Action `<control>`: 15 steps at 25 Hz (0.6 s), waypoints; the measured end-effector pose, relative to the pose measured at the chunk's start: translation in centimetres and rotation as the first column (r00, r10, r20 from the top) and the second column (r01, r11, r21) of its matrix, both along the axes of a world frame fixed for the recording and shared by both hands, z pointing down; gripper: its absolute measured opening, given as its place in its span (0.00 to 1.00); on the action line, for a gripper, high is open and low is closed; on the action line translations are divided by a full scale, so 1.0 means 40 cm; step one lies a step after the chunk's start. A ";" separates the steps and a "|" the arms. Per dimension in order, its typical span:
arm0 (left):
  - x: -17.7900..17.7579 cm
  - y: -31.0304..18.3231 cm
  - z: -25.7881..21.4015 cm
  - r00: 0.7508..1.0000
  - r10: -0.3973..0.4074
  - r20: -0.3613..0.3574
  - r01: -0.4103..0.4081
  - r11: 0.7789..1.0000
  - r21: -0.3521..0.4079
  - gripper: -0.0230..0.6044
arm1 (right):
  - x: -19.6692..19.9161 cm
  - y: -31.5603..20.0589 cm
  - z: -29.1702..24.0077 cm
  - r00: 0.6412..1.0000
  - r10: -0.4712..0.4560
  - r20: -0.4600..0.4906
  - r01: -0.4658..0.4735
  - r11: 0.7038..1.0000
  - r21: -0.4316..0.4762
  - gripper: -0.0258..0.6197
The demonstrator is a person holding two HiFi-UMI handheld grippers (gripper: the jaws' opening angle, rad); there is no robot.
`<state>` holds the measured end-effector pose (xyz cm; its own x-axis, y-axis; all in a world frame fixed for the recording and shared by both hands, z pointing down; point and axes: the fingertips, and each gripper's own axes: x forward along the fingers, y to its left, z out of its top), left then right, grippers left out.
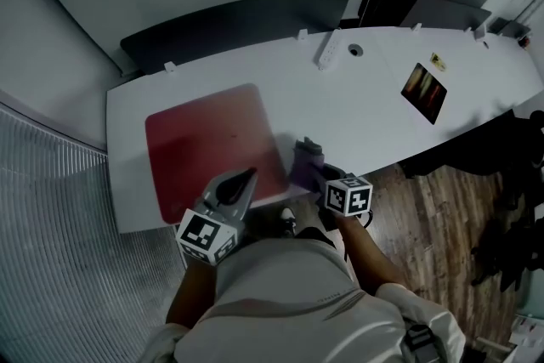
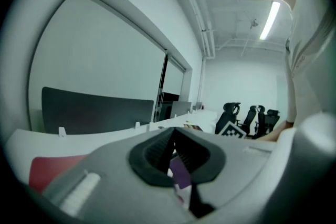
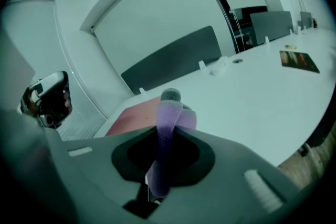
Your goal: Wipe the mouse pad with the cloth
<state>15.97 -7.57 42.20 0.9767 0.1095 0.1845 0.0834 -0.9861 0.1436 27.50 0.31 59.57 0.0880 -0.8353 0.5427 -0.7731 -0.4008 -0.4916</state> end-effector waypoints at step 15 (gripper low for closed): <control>-0.387 -0.327 -0.178 0.938 -0.325 -0.116 0.340 0.929 0.143 0.04 | -0.273 -0.356 -0.525 0.886 -0.108 -0.451 0.282 0.897 0.339 0.11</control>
